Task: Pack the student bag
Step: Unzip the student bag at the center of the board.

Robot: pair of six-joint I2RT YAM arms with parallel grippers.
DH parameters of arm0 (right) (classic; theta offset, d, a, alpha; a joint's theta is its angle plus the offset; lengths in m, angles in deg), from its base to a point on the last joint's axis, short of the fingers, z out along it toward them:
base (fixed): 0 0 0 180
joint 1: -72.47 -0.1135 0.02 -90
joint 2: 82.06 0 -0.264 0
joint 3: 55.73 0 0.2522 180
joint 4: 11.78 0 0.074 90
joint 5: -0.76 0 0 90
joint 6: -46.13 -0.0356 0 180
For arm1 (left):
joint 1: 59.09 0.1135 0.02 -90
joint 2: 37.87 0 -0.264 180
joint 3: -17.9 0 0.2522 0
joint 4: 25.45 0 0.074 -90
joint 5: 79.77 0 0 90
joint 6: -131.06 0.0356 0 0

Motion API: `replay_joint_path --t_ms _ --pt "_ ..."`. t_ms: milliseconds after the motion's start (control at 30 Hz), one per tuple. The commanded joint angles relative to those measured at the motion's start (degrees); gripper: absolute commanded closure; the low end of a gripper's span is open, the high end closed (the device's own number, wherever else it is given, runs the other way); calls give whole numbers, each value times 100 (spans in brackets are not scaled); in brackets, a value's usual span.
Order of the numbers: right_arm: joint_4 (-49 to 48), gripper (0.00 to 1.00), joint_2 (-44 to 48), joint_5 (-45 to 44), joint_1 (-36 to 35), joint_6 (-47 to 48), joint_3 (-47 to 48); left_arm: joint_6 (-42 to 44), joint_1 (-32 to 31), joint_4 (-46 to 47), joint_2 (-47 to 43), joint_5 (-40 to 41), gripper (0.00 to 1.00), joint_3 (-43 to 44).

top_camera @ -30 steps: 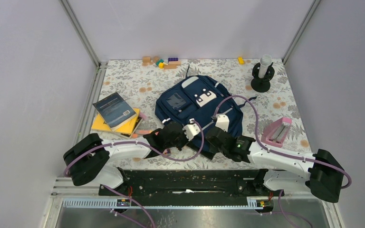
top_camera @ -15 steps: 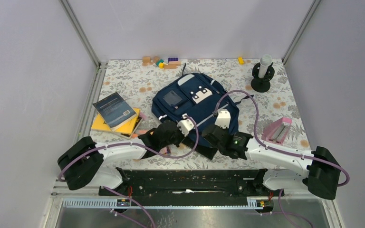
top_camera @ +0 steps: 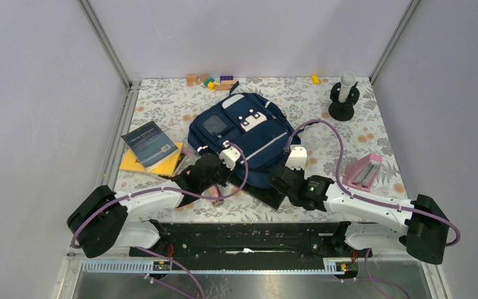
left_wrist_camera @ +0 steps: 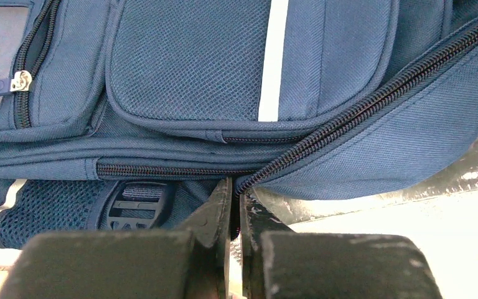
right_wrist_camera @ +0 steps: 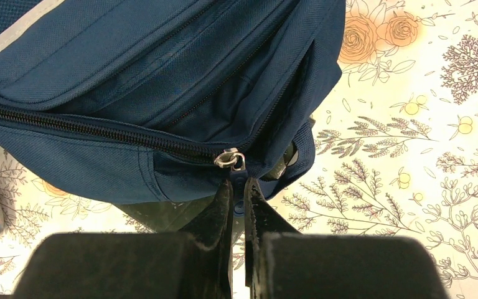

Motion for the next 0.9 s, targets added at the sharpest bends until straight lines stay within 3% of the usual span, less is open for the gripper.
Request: replay_joint_path --t_ms 0,133,233,367,533,867 --pt "399 100 223 -54 45 424 -273 -35 314 172 -363 477 96 287" --pt "-42 100 549 313 49 787 -329 96 199 -47 -741 -190 46 291" --pt "-93 100 736 423 51 980 -302 422 -300 158 -1194 -288 31 139" --pt "-116 100 837 555 46 1101 -320 602 -907 438 -1204 -731 26 304" --pt "-267 100 1016 666 45 1154 -460 688 -1283 372 -262 -1170 26 897" --pt "-292 100 1629 670 49 1101 -741 581 -1414 1063 957 -1429 25 1234"
